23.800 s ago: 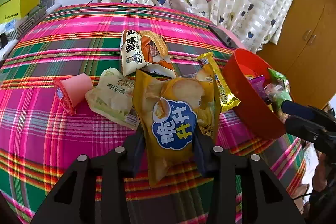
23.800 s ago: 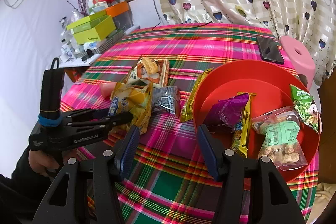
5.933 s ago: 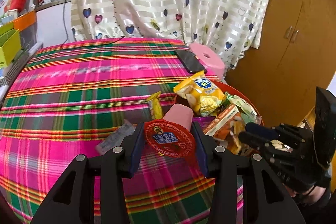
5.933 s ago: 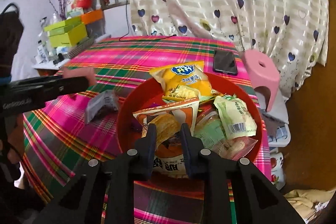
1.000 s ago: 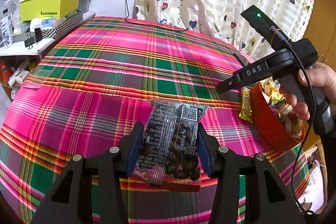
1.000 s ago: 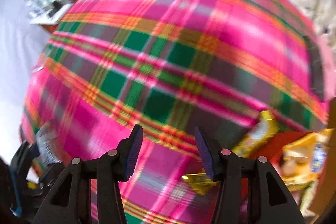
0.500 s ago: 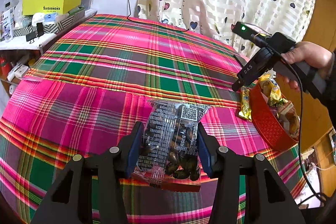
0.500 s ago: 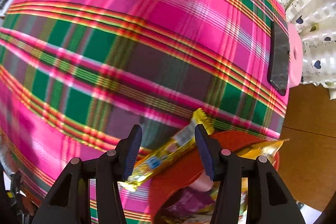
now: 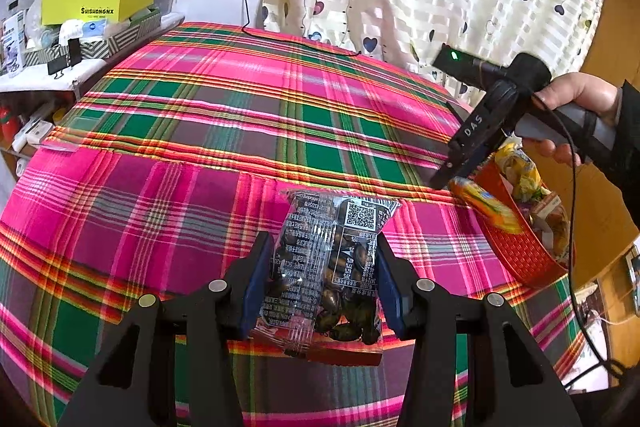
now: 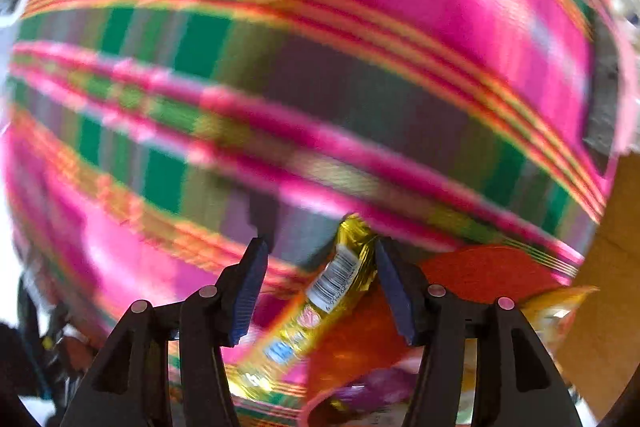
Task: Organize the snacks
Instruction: 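Grasp the yellow snack bar with right tool while left tool holds the dark packet, then carry the dark packet with left tool while right tool carries the yellow bar over the basket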
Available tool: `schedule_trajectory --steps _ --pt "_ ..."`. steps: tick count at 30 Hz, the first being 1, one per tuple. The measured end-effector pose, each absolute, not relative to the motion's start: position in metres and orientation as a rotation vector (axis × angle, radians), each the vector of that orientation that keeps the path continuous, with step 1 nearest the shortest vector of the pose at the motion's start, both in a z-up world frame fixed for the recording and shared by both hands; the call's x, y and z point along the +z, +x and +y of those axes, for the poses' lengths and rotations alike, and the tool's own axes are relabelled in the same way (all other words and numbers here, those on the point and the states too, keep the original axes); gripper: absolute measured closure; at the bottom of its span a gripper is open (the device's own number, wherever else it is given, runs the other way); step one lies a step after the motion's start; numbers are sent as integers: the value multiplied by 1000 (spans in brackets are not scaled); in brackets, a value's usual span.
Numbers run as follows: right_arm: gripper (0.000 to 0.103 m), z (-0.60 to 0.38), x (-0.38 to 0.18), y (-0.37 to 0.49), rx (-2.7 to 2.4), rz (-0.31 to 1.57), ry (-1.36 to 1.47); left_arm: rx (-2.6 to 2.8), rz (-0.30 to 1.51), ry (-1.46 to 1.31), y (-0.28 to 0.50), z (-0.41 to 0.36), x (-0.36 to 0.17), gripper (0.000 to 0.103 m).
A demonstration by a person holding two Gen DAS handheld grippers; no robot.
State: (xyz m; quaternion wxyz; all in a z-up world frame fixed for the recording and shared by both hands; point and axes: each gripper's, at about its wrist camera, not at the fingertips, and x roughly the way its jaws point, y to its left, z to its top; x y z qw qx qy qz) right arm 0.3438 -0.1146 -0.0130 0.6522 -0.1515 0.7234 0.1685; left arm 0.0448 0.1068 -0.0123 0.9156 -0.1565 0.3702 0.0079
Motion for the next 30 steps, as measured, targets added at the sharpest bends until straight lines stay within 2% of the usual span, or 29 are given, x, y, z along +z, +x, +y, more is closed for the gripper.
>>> schedule_trajectory --steps 3,11,14,20,23,25,27,30 --pt "46 -86 -7 318 519 1611 -350 21 759 -316 44 105 -9 53" --pt "46 -88 38 247 532 1295 -412 34 745 -310 35 105 -3 53" --pt "47 -110 29 219 492 1183 -508 28 747 -306 34 102 -4 53" --pt "52 -115 -2 194 398 1194 -591 7 753 -290 33 89 -2 53" --pt "61 -111 -14 201 376 1230 -624 1 744 -281 28 84 2 53" --pt "75 -104 -21 205 379 1257 -634 8 739 -279 25 85 4 53" --pt "82 -95 -26 205 388 1250 -656 15 739 -281 24 87 4 53" --pt "82 -81 -20 202 478 1217 -599 29 745 -284 23 89 1 53"
